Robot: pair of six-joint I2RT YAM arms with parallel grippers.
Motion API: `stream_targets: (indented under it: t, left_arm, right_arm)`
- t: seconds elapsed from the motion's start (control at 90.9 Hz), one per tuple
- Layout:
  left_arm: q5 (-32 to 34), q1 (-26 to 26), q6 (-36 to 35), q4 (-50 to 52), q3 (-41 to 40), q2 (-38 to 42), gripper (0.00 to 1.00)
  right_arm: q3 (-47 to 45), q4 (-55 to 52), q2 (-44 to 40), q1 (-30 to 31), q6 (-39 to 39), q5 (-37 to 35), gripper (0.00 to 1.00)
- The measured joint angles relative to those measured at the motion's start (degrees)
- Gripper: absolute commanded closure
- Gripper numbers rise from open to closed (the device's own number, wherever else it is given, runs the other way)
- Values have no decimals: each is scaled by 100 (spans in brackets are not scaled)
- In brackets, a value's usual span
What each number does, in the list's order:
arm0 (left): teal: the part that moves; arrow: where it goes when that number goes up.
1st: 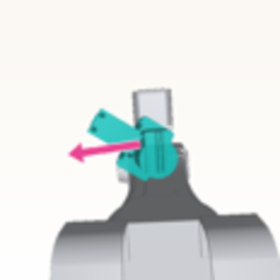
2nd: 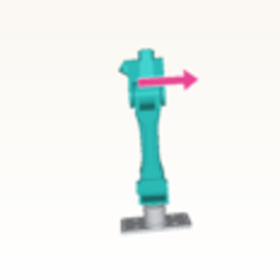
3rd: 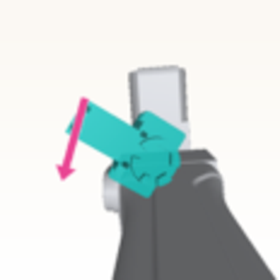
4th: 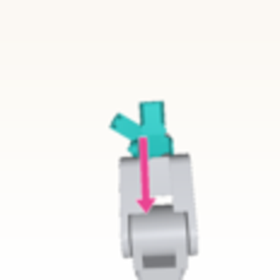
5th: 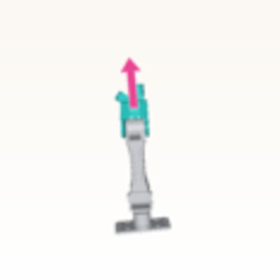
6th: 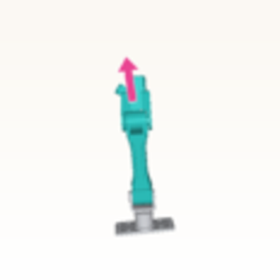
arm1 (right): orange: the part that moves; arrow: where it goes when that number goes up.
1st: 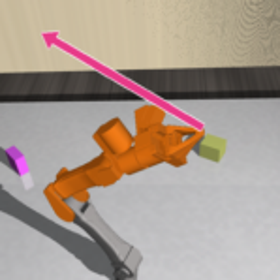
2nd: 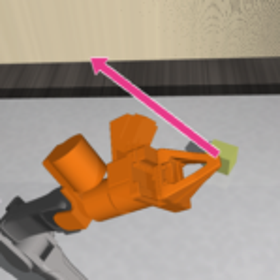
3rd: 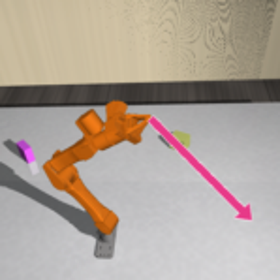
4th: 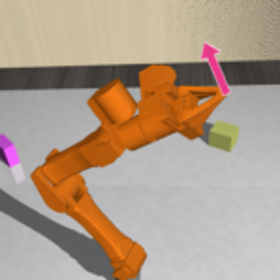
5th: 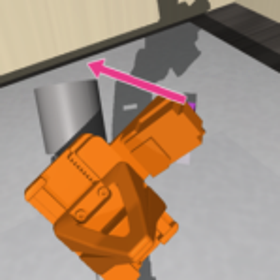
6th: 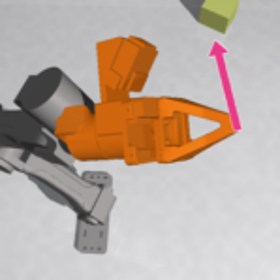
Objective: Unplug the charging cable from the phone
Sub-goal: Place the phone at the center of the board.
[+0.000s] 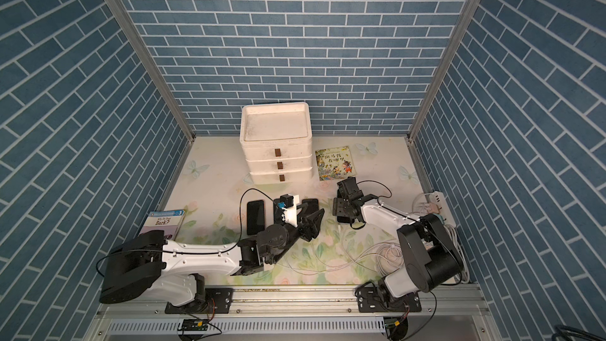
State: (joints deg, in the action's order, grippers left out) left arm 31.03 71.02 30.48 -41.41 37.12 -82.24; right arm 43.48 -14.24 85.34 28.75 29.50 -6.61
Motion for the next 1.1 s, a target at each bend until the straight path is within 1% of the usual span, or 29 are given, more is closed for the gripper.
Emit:
stream_targets:
  t: [0.033, 0.066, 0.088, 0.11, 0.154, 0.22, 0.286, 0.429, 0.594, 0.66, 0.737, 0.825, 0.924, 0.979, 1.045, 1.1]
  left_arm:
    - [63, -74, 7, 186, 11, 11, 15]
    - [116, -142, 39, 367, 15, 9, 8]
    - [138, -188, 52, 485, 15, 7, 3]
    - [166, -227, 48, 597, 15, 0, 1]
    - [197, -299, 131, 789, 15, -17, 0]
    - [240, -367, 184, 962, 15, -70, 0]
    - [256, -389, 214, 1130, 37, -173, 0]
    - [269, -387, 275, 1478, 243, -520, 0]
    - [361, -411, 413, 1766, 446, -752, 0]
    - [299, -483, 494, 1910, 592, -922, 0]
    - [103, -651, 616, 2173, 839, -1167, 0]
    - [-160, -879, 761, 2527, 1231, -1526, 0]
    - [-321, -999, 841, 2889, 1598, -1853, 0]
    - [-376, -1003, 879, 3132, 1818, -2015, 0]
    - [-400, -1003, 920, 3469, 2175, -2245, 0]
    - [-398, -1001, 968, 3733, 2505, -2446, 0]
  right_arm:
    - [0, 9, 0, 4, 0, 20, 61]
    - [-4, 9, 0, 7, -4, 44, 51]
    - [-9, 7, 0, 9, -9, 57, 46]
    - [-15, 9, 0, 13, -24, 70, 42]
    - [-22, 4, 4, 20, -44, 90, 37]
    - [-37, 2, 7, 35, -76, 96, 25]
    - [-57, 0, 7, 44, -98, 103, 15]
    - [-92, 9, -2, 48, -140, 103, 2]
    - [-92, -9, -140, 48, -140, 39, 1]
    - [-92, -72, -249, 48, -129, -63, 1]
    - [-79, -227, -466, 66, -94, -291, 1]
    - [-9, -448, -833, 170, 20, -739, 1]
    - [-22, -422, -1462, 339, 122, -1150, 1]
    - [-192, -221, -2015, 393, 181, -1274, 1]
    - [-518, 63, -2732, 398, 223, -1290, 1]
    - [-739, 192, -3235, 363, 223, -1158, 1]
